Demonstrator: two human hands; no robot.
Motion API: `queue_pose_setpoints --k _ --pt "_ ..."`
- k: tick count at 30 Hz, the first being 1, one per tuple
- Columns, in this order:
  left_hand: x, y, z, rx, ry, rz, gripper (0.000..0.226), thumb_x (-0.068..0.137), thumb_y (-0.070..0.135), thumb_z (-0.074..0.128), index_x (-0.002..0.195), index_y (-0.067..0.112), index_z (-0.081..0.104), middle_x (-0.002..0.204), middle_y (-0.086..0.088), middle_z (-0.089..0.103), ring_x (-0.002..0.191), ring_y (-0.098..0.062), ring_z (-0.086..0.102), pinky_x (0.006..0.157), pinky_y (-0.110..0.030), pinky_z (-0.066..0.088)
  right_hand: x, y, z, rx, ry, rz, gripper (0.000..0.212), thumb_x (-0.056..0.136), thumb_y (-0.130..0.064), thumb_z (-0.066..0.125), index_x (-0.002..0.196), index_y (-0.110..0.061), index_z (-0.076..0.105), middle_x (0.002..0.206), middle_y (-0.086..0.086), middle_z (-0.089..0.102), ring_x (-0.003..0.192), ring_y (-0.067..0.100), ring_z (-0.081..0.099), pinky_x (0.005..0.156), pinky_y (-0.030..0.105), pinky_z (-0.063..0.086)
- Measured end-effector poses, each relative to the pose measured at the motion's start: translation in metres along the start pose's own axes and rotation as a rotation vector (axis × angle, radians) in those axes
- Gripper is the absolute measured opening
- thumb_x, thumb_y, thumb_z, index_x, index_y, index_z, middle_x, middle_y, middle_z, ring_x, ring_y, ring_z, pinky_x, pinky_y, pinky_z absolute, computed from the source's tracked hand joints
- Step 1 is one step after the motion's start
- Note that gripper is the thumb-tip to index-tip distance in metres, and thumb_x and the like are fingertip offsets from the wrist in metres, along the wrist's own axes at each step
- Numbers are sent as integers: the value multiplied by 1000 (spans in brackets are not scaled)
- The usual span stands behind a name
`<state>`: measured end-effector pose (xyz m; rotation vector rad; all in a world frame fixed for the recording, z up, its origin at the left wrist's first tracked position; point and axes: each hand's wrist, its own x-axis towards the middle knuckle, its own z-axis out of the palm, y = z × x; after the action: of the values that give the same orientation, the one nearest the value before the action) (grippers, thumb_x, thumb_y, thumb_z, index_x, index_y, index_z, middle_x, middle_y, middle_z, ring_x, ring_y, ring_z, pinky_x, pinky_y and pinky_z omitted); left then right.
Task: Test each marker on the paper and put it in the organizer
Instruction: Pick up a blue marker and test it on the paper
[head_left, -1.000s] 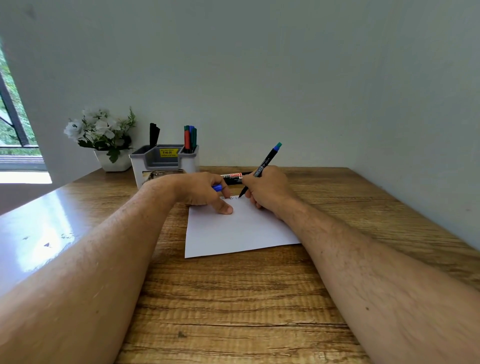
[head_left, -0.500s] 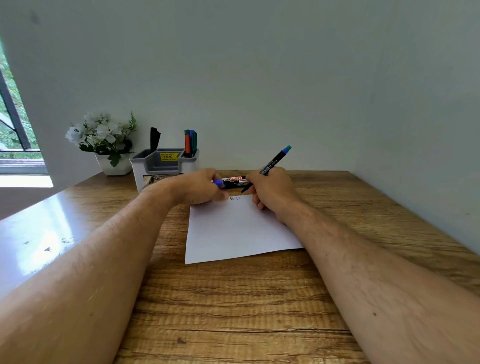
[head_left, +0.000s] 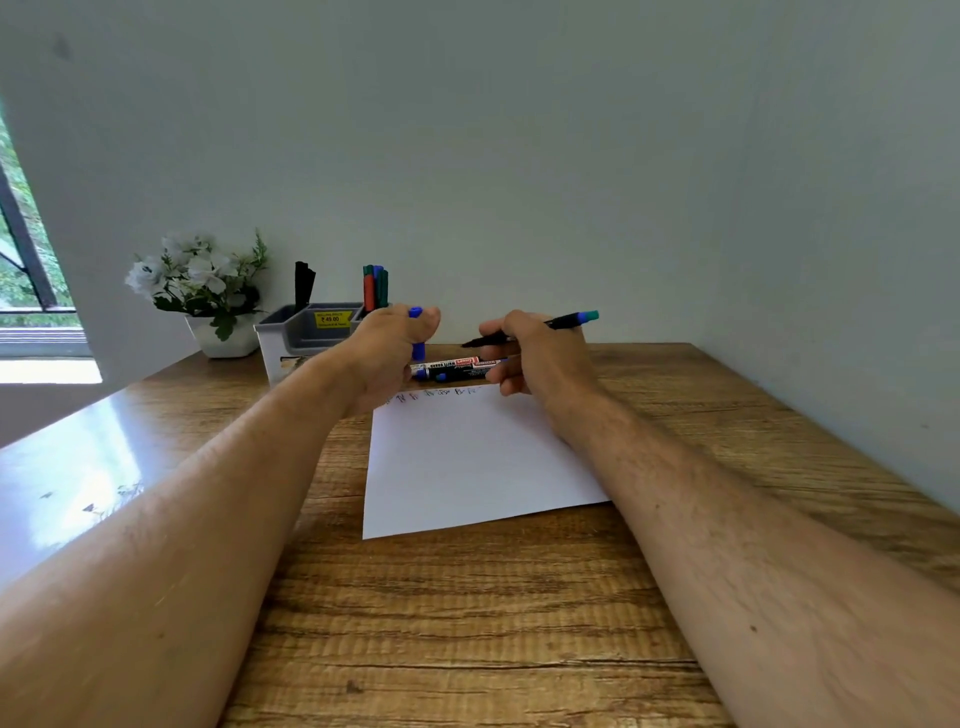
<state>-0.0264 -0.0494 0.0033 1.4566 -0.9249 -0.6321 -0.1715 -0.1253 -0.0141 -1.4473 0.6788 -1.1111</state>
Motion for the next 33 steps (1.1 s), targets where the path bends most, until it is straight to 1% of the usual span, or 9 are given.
queue_pose_setpoints --k 3,5,7,9,13,16,21,24,33 --pt "-1 -2 -1 -139 -24 18 18 100 23 54 87 12 49 80 -3 36 70 -16 35 72 -31 42 -1 0 0 26 -10 4 9 92 -14 59 93 -9 66 72 9 75 46 17 63 41 25 50" --pt "0 -3 -1 -261 -50 47 16 99 18 56 85 11 52 77 -3 38 68 -15 37 75 -33 50 0 0 0 75 -9 7 2 92 -12 61 91 -10 60 71 11 75 44 18 63 40 25 50" --pt "2 -4 -1 -390 -24 73 12 97 13 58 87 8 59 75 -4 46 65 -14 45 75 -32 56 1 -1 -2 109 -11 -1 5 92 -11 64 89 -11 60 74 13 76 45 18 63 41 25 50" --pt "6 -4 -4 -503 37 83 6 94 12 62 95 6 63 79 -7 55 65 -13 55 73 -29 56 1 -1 -4 159 -26 -8 5 91 -11 67 88 -13 63 79 14 77 48 20 64 43 26 51" --pt "12 -4 -13 -675 104 73 37 89 8 67 123 1 54 90 -11 67 71 -14 71 68 -29 59 2 -1 -6 271 -46 -7 4 91 -11 67 90 -14 68 84 13 77 56 22 69 44 26 52" --pt "14 -6 -16 -704 124 65 50 86 7 70 130 0 49 91 -13 70 72 -16 73 65 -29 59 2 -3 -4 312 -60 -3 6 94 -14 60 92 -12 66 82 12 77 55 22 69 44 25 51" --pt "15 -8 -13 -712 107 46 33 84 8 71 110 6 52 77 -10 73 67 -16 73 62 -29 59 0 -3 -2 310 -119 -16 9 95 -14 57 94 -10 65 85 13 77 55 21 68 45 26 52" --pt "14 -8 -13 -707 93 33 34 82 8 73 109 7 51 73 -9 74 68 -16 73 63 -30 59 0 -3 -2 317 -126 -20 9 95 -15 57 95 -10 65 88 15 77 56 21 68 46 26 52" --pt "4 -3 -7 -609 -7 24 69 67 16 78 128 0 53 78 -9 73 73 -17 73 63 -28 60 -2 -4 -1 295 -142 -13 10 97 -17 57 95 -10 64 87 13 78 56 19 67 47 26 54"
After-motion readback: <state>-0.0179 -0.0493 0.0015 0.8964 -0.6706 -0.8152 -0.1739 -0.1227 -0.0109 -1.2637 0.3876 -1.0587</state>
